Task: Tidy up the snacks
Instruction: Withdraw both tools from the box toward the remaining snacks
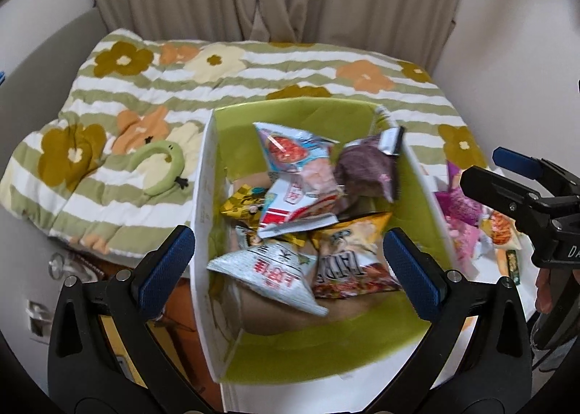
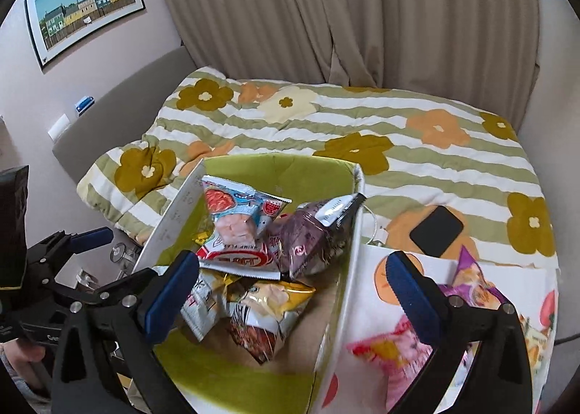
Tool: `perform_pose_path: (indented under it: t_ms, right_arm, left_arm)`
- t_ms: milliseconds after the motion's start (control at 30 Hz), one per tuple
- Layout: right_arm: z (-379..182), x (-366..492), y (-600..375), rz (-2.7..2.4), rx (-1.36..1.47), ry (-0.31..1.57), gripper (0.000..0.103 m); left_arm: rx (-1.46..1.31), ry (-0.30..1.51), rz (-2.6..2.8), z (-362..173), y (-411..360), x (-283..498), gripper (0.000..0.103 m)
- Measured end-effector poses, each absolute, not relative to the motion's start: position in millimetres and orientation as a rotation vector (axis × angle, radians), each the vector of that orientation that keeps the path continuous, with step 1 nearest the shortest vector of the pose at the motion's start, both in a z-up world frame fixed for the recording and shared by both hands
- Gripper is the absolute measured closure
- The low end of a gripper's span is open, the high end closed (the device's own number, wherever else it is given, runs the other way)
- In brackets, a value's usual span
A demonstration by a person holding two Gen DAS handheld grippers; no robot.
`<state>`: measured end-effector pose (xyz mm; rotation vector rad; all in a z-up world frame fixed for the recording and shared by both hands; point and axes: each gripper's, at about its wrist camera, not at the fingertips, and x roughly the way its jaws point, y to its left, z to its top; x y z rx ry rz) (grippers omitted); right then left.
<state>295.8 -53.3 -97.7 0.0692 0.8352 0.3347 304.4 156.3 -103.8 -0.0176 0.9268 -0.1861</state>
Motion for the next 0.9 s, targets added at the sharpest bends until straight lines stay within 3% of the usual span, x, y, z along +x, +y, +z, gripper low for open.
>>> perform_pose_path:
  t_ms: [600, 900]
  right_arm:
    - [-56.5, 177.7, -146.7, 0.021, 0.105, 0.725, 0.0]
    - [-73.4, 163.0, -231.9, -0.023, 0.181, 0.741, 0.0]
  left_arm:
    - [0.036, 0.843, -0.452, -76.3, 65.8, 252.5, 0.0]
    - [0.071, 0.868, -0.5, -91.5, -27.1, 240.5, 0.0]
